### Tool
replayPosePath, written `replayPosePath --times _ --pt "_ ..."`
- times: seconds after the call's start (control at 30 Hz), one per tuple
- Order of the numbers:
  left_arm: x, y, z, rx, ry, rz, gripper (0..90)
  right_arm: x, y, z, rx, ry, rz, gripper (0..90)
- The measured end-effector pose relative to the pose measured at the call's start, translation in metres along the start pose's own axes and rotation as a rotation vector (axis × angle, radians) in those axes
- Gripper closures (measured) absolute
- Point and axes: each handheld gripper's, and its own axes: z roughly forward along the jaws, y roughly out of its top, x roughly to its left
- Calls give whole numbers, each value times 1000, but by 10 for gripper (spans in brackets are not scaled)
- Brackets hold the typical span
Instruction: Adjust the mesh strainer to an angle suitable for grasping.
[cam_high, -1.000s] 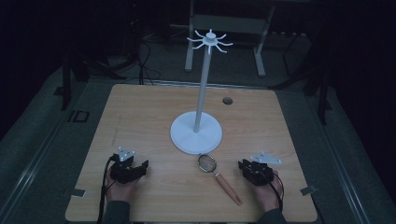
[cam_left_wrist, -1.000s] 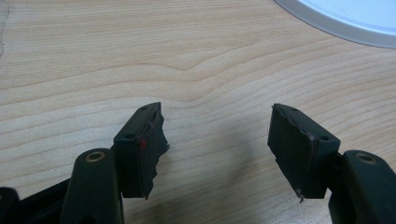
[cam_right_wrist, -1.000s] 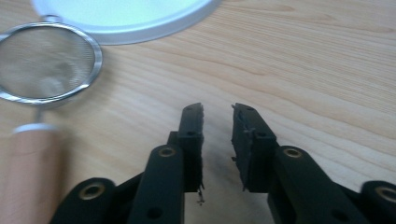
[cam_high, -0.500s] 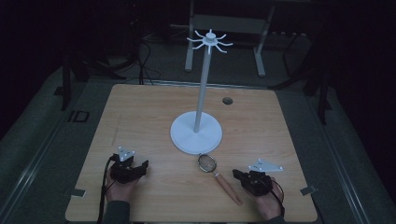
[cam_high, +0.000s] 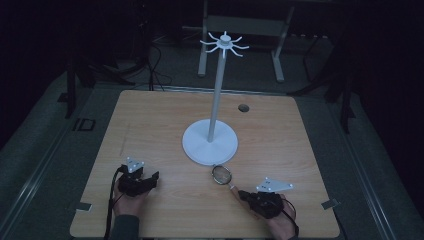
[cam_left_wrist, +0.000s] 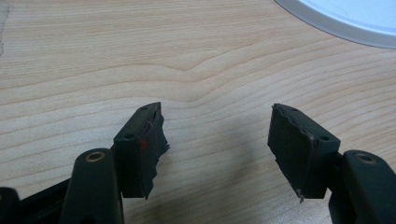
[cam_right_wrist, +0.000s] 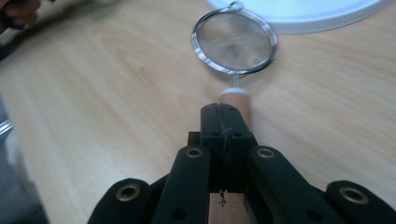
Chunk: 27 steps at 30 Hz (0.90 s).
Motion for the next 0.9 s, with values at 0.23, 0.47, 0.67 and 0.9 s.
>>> replayPosePath --times 0.23,0.47,0.67,0.9 --pt "0 0 -1 -1 1 1 360 3 -4 10 70 11 -16 897" --pt "1 0 -1 -1 -1 0 360 -5 -6 10 96 -31 -5 896" --pt "0 0 0 -1 -1 0 360 -21 -8 3 92 -87 39 886" --pt "-1 0 1 4 -1 4 360 -51 -5 -3 75 -191 112 881"
